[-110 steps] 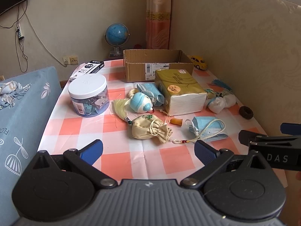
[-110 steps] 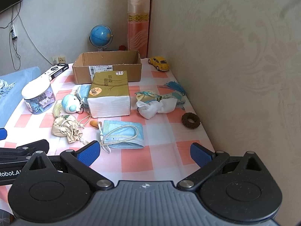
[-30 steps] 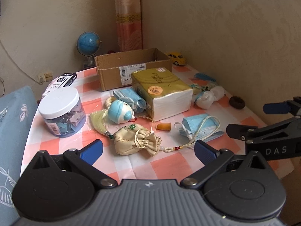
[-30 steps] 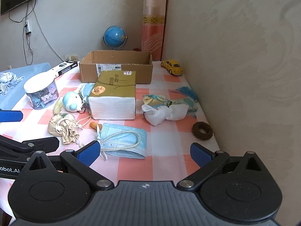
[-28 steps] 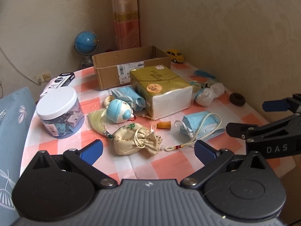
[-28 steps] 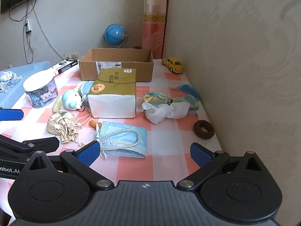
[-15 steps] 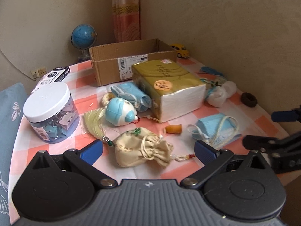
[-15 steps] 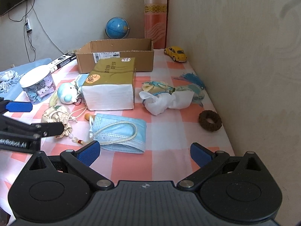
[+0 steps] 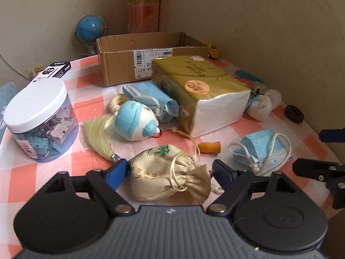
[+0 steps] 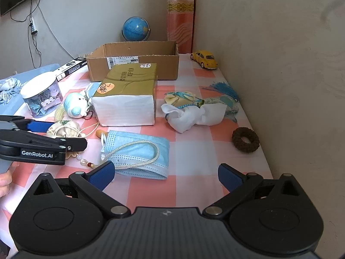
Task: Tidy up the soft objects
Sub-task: 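Reach the left tool to the beige drawstring pouch while the right tool approaches the blue mask, then close the left tool on the beige pouch while the right tool grasps the blue mask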
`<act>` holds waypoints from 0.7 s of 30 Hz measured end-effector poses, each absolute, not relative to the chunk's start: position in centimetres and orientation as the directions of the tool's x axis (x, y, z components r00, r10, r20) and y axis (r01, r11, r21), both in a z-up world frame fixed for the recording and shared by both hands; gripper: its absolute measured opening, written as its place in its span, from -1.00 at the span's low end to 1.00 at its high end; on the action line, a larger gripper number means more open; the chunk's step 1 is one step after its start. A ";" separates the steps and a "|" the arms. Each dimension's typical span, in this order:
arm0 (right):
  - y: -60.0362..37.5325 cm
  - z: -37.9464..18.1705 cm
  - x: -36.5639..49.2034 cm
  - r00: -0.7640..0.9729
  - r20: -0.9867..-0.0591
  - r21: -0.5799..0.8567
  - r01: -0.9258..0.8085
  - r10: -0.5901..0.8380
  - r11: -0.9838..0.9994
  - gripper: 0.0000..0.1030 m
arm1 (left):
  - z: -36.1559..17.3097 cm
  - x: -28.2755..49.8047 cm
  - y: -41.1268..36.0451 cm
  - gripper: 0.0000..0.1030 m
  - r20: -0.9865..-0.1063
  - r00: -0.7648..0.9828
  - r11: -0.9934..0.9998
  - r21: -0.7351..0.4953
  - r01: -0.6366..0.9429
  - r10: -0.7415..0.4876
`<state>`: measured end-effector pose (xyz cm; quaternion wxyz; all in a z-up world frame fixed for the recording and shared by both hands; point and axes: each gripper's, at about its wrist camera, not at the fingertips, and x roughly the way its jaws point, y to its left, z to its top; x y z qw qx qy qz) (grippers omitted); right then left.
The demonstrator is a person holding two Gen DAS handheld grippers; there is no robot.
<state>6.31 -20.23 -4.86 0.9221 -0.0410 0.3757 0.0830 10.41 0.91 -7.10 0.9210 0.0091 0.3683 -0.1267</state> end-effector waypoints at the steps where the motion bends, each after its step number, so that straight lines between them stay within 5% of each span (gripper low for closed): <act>1: -20.2 -4.8 6.2 0.706 -0.698 -0.017 -0.185 0.121 0.983 1.00 | -7.0 10.3 1.0 0.59 -0.679 0.697 0.967 -0.077 0.242 -0.229; 21: -17.5 -5.6 9.3 0.647 -0.731 0.043 -0.276 0.219 0.960 1.00 | -6.5 5.2 7.8 0.51 -0.685 0.719 0.992 -0.109 0.062 -0.120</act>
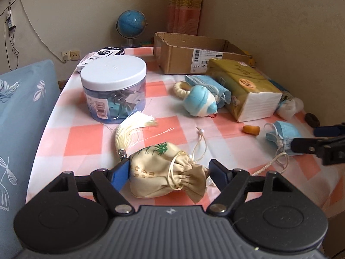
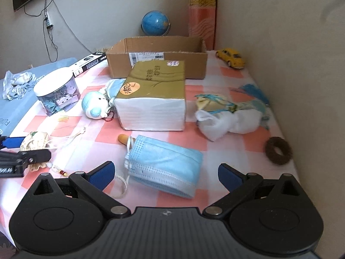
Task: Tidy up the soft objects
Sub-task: 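Close the left tool on the beige pouch while the right tool grasps the blue mask, then carry the beige pouch with the left tool into the cardboard box and release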
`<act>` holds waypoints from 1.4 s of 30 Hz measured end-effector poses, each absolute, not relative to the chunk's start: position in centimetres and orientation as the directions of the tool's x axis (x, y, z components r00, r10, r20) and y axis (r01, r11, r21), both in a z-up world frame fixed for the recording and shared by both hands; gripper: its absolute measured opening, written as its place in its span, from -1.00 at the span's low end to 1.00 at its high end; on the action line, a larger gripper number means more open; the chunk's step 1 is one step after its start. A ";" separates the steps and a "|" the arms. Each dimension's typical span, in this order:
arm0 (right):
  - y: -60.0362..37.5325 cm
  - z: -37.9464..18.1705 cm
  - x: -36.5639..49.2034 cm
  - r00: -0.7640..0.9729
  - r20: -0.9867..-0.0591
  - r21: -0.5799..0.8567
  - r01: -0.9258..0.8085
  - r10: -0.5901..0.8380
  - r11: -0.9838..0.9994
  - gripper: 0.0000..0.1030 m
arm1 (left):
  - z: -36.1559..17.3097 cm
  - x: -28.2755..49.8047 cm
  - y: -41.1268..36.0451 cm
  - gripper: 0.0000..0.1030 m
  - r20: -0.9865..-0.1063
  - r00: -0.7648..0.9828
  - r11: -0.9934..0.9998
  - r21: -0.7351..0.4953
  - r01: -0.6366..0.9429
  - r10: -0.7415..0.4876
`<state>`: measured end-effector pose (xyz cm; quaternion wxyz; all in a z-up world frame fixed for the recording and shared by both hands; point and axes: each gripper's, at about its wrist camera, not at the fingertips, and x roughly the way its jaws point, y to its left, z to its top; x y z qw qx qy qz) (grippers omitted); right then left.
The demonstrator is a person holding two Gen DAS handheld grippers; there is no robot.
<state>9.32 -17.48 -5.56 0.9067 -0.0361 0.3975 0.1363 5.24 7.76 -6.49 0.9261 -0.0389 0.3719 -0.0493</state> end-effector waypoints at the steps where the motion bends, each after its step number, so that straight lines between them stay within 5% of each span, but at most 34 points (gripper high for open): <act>1: -17.3 -5.8 9.9 0.638 -0.739 0.048 -0.269 0.215 0.962 1.00 | -6.5 5.3 7.8 0.51 -0.684 0.718 0.991 -0.114 0.067 -0.127; 11: -16.6 -7.7 12.6 0.579 -0.799 0.060 -0.186 0.159 0.981 1.00 | -6.8 5.8 7.7 0.51 -0.692 0.705 0.987 -0.125 0.097 -0.156; 19: -16.4 -7.0 11.9 0.583 -0.802 0.008 -0.207 0.130 0.978 0.57 | -6.1 5.8 7.3 0.51 -0.696 0.699 0.987 -0.103 0.125 -0.161; 42: -19.0 -3.2 7.4 0.633 -0.757 -0.068 -0.326 0.164 0.943 0.55 | 0.6 7.7 5.8 0.43 -0.770 0.612 0.972 -0.045 0.229 -0.180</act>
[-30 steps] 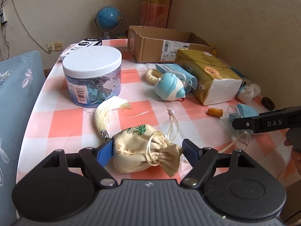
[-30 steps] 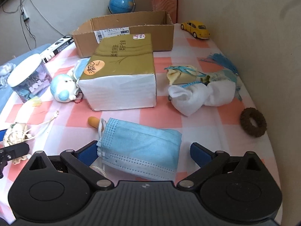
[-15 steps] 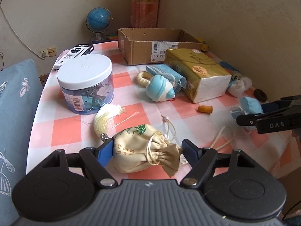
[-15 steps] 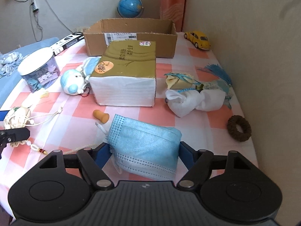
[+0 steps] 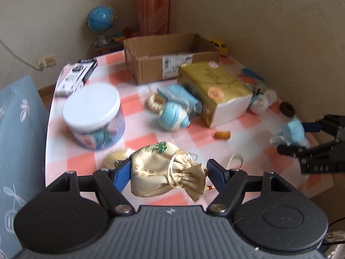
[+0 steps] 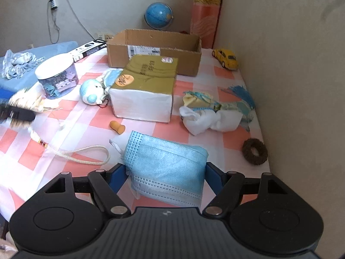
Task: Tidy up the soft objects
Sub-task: 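Carry the beige pouch with the left tool into the cardboard box and release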
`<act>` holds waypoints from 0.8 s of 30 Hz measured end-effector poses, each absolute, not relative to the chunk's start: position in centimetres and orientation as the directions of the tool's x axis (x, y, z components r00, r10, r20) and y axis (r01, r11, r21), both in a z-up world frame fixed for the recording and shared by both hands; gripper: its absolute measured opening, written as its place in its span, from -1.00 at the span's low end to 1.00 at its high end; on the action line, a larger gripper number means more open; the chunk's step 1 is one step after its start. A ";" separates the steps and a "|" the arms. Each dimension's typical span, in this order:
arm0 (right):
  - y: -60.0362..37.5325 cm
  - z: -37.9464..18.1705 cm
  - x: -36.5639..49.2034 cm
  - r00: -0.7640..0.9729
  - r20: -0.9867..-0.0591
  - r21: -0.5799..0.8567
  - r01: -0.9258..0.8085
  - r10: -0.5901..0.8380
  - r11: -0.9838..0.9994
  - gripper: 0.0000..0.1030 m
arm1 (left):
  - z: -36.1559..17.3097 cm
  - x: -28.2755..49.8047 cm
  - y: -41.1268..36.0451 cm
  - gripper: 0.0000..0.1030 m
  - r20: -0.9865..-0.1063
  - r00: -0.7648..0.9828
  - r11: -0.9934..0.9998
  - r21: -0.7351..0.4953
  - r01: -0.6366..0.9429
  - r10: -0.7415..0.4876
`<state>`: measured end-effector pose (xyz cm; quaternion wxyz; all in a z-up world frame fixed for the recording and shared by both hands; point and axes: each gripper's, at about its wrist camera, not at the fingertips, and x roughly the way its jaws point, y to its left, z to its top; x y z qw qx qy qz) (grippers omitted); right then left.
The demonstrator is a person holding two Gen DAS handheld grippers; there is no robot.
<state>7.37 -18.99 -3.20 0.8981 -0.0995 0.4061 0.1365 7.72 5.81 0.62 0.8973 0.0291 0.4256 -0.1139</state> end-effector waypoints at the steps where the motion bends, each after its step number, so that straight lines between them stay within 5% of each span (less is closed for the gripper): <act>1: -18.9 -3.0 7.2 0.640 -0.751 -0.080 -0.334 0.163 0.939 0.55 | 1.1 8.1 5.6 0.43 -0.769 0.613 0.971 -0.044 0.236 -0.184; 24: -20.8 -1.4 8.3 0.675 -0.704 -0.016 -0.329 0.222 0.944 0.55 | 11.8 25.7 -2.0 0.43 -0.666 0.711 0.969 -0.082 0.233 -0.227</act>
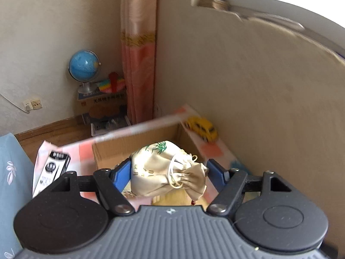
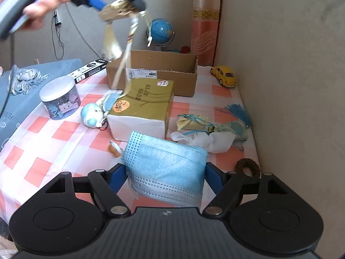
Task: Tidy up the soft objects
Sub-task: 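Carry the beige pouch with the left tool into the cardboard box and release, then carry the blue mask with the right tool into the cardboard box and release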
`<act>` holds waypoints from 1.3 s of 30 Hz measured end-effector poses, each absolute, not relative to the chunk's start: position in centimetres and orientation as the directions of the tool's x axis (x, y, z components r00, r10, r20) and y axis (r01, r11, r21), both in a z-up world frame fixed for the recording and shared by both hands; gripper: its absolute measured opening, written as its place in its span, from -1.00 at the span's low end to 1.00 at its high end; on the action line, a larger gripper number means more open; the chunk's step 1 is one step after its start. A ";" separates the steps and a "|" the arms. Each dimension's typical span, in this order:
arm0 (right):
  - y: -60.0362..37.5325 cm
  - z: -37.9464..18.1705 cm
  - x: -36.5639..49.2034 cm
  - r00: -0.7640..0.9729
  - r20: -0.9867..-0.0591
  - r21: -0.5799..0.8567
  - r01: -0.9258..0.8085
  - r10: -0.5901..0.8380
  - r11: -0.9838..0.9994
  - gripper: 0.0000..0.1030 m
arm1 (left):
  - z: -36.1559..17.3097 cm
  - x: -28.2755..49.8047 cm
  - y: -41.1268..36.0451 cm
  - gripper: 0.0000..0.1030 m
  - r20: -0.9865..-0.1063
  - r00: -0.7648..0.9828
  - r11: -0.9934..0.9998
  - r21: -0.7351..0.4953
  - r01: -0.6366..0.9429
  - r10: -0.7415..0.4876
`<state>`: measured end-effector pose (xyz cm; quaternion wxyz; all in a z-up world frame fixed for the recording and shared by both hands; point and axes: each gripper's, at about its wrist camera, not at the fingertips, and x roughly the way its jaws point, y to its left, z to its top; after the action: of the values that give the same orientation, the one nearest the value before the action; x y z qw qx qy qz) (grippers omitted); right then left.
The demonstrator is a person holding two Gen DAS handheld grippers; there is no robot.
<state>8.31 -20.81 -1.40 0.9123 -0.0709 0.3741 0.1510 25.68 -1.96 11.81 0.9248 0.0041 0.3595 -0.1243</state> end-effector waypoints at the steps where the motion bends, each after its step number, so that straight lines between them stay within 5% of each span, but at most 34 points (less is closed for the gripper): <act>1: -21.0 -1.4 8.4 0.677 -0.703 -0.015 -0.323 0.220 0.946 0.55 | 12.0 26.8 -2.1 0.43 -0.666 0.712 0.971 -0.093 0.218 -0.224; 13: -23.0 -1.5 9.1 0.687 -0.697 0.010 -0.278 0.207 0.960 0.56 | 7.8 36.8 -3.1 0.43 -0.727 0.686 0.996 -0.054 -0.077 0.014; 21: -23.5 -1.7 9.3 0.684 -0.705 0.012 -0.256 0.190 0.967 0.57 | 3.0 39.1 -4.5 0.56 -0.796 0.605 0.995 -0.069 -0.066 -0.015; 24: -23.6 -1.5 9.3 0.686 -0.703 0.007 -0.256 0.187 0.967 0.57 | 3.0 38.3 -4.7 0.72 -0.782 0.623 0.999 -0.030 -0.029 -0.005; 39: -22.0 -1.1 9.2 0.680 -0.702 0.013 -0.286 0.212 0.958 0.57 | 4.4 27.0 -1.5 0.82 -0.694 0.715 0.992 0.001 0.127 -0.091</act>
<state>9.25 -21.99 -1.14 0.9151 -0.0488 0.3764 0.1360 26.97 -1.45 4.44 0.9256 0.0243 0.3732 -0.0589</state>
